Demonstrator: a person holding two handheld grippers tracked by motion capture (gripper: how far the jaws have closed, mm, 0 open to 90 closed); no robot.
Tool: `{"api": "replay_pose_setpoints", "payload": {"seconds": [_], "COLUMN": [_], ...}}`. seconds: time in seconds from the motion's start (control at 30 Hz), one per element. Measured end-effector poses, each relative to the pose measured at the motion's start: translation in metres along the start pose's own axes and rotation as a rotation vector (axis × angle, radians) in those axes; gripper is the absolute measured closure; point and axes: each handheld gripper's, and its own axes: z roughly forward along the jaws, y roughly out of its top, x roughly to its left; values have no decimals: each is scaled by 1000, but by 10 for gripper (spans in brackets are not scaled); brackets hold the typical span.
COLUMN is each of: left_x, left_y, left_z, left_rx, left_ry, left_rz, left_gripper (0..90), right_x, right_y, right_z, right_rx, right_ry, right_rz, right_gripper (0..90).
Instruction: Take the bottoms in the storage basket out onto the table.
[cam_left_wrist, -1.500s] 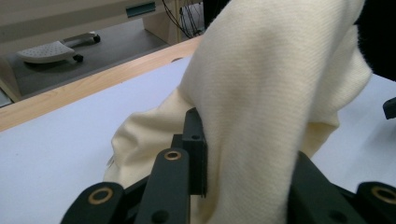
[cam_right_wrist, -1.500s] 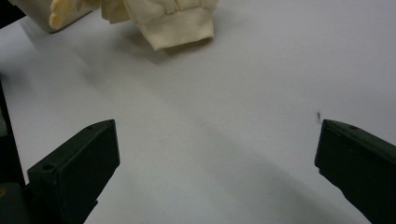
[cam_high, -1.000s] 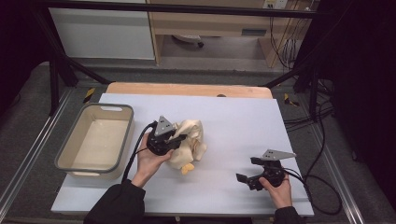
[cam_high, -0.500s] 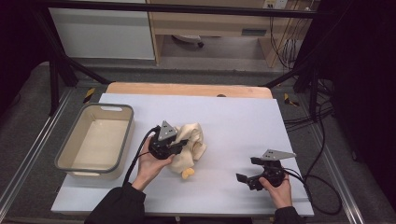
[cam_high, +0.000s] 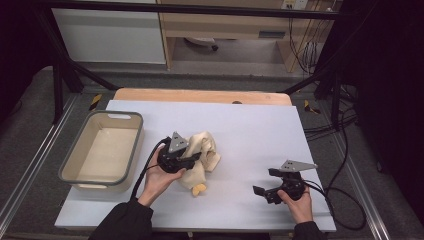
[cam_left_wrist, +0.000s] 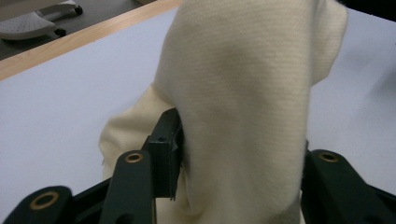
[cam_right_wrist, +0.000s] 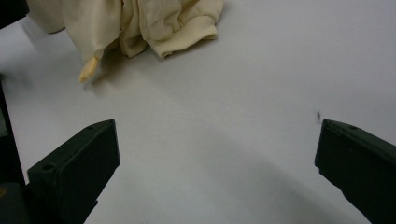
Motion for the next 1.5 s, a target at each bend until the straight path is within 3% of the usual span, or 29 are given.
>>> {"api": "replay_pose_setpoints", "payload": {"seconds": [0.33,0.73,1.03,1.5], "left_x": [6,13,20,35], "left_y": [1,1,0,-9], "left_z": [-9,-21,-34,-59], "left_rx": [28,38,45,42], "left_ry": [-12,-47,-33,-8], "left_rz": [-11,-40,-49,-47], "left_gripper": [290,120,46,36], "right_x": [0,0,0,0], "right_y": [0,0,0,0], "right_z": [0,0,0,0], "right_rx": [1,1,0,-1], "right_ry": [0,-1,0,0], "right_rz": [-1,0,1,2], "right_gripper": [4,4,4,4]}}
